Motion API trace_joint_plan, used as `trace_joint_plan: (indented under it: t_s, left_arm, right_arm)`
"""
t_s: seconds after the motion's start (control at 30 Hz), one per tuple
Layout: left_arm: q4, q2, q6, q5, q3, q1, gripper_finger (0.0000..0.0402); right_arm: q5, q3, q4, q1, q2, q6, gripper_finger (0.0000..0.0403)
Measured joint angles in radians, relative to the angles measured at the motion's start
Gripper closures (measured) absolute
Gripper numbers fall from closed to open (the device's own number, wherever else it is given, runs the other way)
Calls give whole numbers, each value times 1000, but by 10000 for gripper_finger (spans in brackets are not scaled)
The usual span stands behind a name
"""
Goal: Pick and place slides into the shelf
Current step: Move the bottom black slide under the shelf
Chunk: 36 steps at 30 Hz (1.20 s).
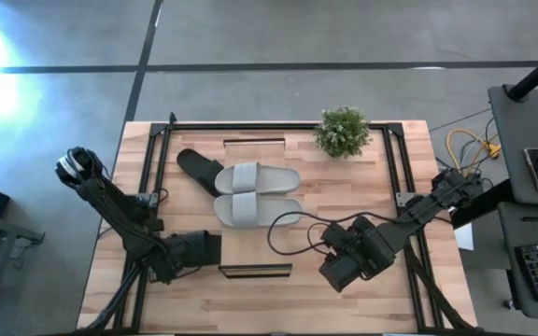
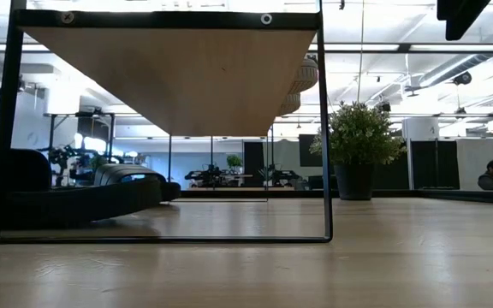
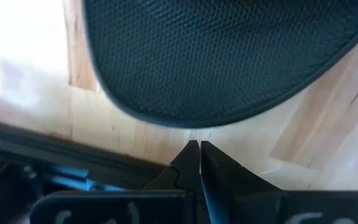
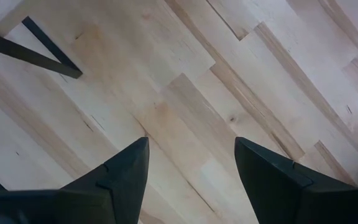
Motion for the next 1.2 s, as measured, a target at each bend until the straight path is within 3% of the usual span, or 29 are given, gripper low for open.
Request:
trace_joint_plan:
  t_s: [0.2,0.5,0.73,1.0,1.2]
  left_arm:
    - [61,-1,-2,-65,-26,4,402]
    - [131,2,4,-263,-7,38,402]
    - [356,15,118,-343,-9,54,401]
    - [366,87,132,-466,-10,125,401]
    - [495,130,197,-491,-10,178,401]
  right_arm:
    - [0,0,0,0,0,0,174]
    - [2,0,0,0,0,34,174]
    - [14,0,1,0,0,50,174]
    - [28,0,4,-9,0,60,174]
    - [28,0,8,-16,0,60,174]
